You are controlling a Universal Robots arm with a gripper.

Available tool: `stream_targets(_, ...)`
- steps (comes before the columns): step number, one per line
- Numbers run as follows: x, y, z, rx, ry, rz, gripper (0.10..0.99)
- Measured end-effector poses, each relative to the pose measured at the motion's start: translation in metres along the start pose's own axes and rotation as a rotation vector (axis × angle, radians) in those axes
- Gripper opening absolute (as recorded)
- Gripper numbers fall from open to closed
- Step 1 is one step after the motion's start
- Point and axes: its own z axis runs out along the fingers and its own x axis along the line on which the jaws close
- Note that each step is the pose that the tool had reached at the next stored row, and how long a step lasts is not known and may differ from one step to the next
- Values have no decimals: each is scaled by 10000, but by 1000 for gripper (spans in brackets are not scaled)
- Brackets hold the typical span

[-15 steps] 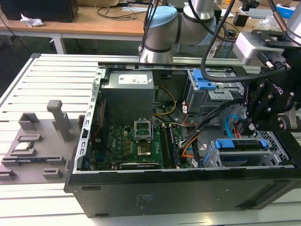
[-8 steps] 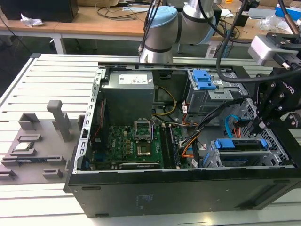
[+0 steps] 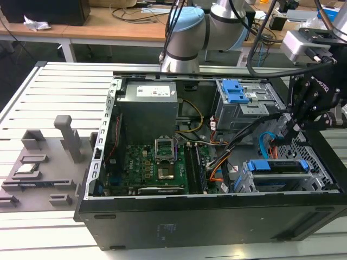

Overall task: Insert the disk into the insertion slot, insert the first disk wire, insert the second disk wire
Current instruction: 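Insert the first disk wire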

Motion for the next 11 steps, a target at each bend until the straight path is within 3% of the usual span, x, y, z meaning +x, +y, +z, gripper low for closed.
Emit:
stream_targets(4, 0, 0, 0, 0, 1, 0, 114)
stream_targets(5, -1, 0, 0, 0, 1, 0, 169)
stream_targets(6, -1, 0, 0, 0, 1, -1, 302)
stream_targets(7, -1, 0, 0, 0, 1, -1, 302)
stream_targets(11, -1, 10, 72, 3, 147, 7, 302)
